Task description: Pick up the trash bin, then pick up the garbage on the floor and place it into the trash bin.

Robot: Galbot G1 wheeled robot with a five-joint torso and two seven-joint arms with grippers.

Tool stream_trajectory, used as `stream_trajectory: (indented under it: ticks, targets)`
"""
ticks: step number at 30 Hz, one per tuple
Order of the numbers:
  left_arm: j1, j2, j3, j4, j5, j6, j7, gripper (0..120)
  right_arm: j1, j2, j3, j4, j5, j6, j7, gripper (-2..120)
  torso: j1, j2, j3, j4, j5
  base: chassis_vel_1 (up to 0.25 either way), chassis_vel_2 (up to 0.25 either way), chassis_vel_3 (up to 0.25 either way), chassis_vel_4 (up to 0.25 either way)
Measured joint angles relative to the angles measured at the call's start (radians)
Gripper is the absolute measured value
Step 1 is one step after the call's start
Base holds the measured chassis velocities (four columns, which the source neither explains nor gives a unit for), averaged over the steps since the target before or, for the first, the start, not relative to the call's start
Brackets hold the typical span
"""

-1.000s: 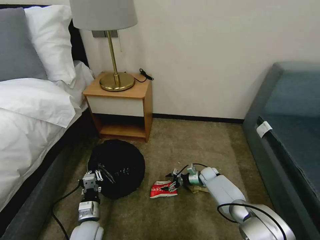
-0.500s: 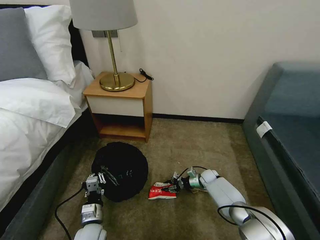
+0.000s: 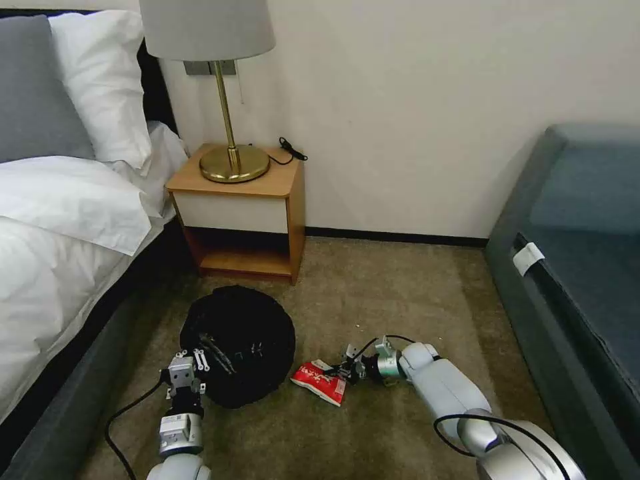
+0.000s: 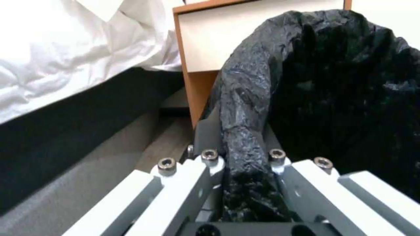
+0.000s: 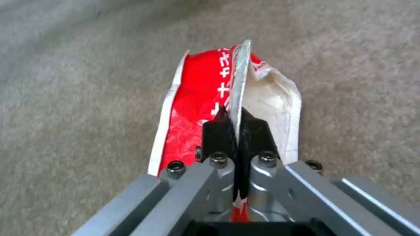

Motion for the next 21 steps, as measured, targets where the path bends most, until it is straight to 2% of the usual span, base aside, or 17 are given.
stream_trajectory:
  ticks: [6,13,17,19,20,21]
  targets:
    - [0.012,0.0,-0.002,-0.018,0.008,-0.005,-0.001,4,-0.004,-0.008,0.083,0.01,0.003,0.014,0.002,0,0.0,0.0,0.0,0.0,0.0,0.0,0.0,0.0,0.0]
    - [0.017,0.006,-0.019,-0.029,0.011,-0.01,-0.001,4,0.003,-0.03,0.188,0.024,0.103,0.017,0.025,0,0.0,0.0,0.0,0.0,0.0,0.0,0.0,0.0,0.0]
    - [0.017,0.011,-0.022,-0.031,0.009,-0.01,-0.002,4,0.004,-0.037,0.227,0.052,0.194,0.03,0.054,0,0.0,0.0,0.0,-0.0001,0.0,0.0,0.0,0.0,0.0]
    - [0.015,0.007,-0.016,-0.021,0.01,-0.015,-0.002,4,-0.008,-0.033,0.255,0.1,0.326,0.038,0.094,0,0.0,0.0,0.0,0.0,0.0,0.0,0.0,0.0,0.0]
    - [0.015,0.007,-0.016,-0.021,0.01,-0.015,-0.002,4,-0.008,-0.033,0.255,0.1,0.326,0.038,0.094,0,0.0,0.0,0.0,0.0,0.0,0.0,0.0,0.0,0.0]
    - [0.013,0.003,-0.013,-0.013,0.012,-0.017,-0.002,4,-0.02,-0.03,0.261,0.141,0.39,0.038,0.109,0,0.0,0.0,0.0,0.0,-0.0001,0.0,0.0,0.0,0.0]
